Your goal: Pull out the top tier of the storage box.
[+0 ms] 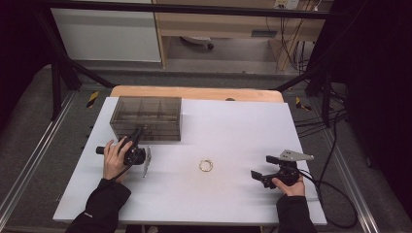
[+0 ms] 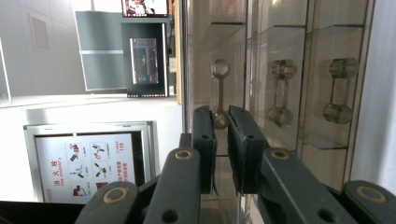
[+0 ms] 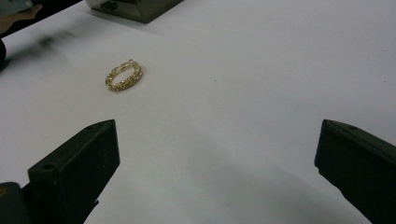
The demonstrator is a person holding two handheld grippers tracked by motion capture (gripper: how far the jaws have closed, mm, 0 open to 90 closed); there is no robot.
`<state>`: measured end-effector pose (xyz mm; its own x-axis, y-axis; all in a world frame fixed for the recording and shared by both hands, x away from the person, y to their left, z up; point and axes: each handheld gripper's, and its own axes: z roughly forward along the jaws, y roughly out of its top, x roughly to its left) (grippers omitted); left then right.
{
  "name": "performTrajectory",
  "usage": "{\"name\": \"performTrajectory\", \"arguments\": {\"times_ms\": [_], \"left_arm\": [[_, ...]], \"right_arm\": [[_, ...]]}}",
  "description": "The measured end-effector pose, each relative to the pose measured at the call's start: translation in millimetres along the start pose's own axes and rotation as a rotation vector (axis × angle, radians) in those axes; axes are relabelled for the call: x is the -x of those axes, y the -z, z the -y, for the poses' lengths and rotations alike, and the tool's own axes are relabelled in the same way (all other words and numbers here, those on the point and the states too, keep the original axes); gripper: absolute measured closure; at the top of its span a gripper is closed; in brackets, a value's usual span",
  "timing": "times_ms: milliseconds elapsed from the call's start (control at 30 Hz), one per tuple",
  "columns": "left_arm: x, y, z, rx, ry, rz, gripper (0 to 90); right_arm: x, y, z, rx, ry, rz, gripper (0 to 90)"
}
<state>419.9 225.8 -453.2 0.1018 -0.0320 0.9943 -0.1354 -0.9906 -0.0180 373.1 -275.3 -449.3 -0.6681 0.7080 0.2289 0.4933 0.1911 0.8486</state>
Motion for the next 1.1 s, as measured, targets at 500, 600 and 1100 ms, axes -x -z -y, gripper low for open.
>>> {"name": "performTrajectory", "arguments": {"times_ms": [500, 600, 1100], "left_arm": [[0.7, 10.4, 0.5, 0.010, 0.012, 0.004, 80.8], [1.0, 12.2, 0.4, 0.012, 0.012, 0.004, 80.8], [1.0, 16.4, 0.1, 0.014, 0.009, 0.008, 80.2]], "right_arm": [[0.0, 0.3, -0.1, -0.001, 0.001, -0.001, 0.7], [0.0, 0.0, 0.0, 0.000, 0.001, -0.001, 0.7], [0.0, 0.1, 0.1, -0.002, 0.003, 0.000, 0.7]]}}
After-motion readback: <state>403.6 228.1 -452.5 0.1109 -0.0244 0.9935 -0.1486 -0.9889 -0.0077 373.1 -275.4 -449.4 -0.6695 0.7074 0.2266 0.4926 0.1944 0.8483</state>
